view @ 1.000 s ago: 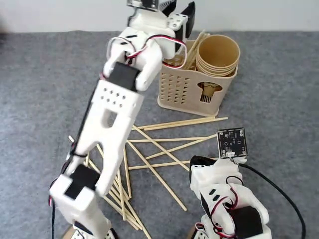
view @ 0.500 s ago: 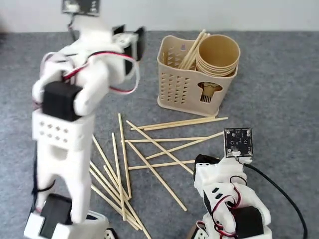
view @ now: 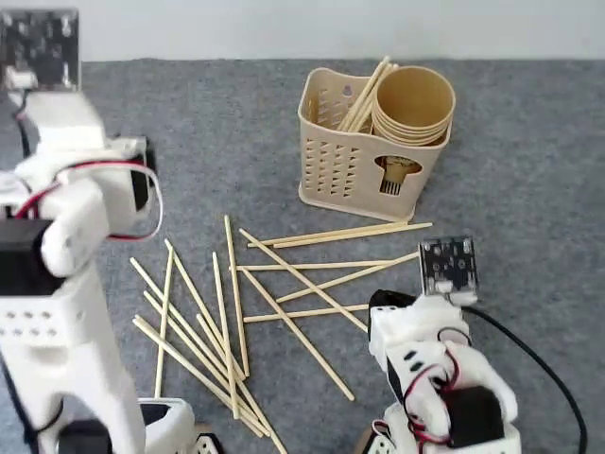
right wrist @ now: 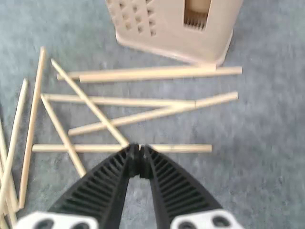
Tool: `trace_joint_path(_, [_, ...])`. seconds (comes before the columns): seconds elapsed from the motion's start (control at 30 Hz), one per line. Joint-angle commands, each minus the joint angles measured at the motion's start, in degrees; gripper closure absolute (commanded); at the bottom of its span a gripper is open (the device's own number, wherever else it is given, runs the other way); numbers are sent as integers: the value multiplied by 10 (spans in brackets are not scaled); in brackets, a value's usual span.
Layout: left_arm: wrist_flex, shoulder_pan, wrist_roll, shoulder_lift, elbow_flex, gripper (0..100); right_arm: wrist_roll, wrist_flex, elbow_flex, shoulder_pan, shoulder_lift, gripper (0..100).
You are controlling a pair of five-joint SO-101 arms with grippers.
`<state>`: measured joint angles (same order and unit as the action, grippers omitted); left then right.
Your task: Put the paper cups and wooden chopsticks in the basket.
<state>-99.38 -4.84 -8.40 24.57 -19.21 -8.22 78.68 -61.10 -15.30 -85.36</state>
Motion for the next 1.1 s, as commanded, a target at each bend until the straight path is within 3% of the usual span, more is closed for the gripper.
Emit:
trace_joint_path(0.0, [-9,-26,18,83,105,931,21,-7,93,-30,164,983])
trace_joint_path(0.17, [43,-98,18,194,278,931,40,-34,172,-93,358,983])
trace_joint_path(0.4, [194,-176,60,329,580,930,106,-155,188,-178,502,978])
trace_joint_path(0.53, [265,-197,64,376,713,929,116,-188,190,-227,555,861])
trace_joint_path(0.6, [287,-202,64,393,757,928,116,-189,204,-247,582,812])
trace_joint_path(1.07, [347,-206,64,421,907,928,115,-192,369,-291,828,856])
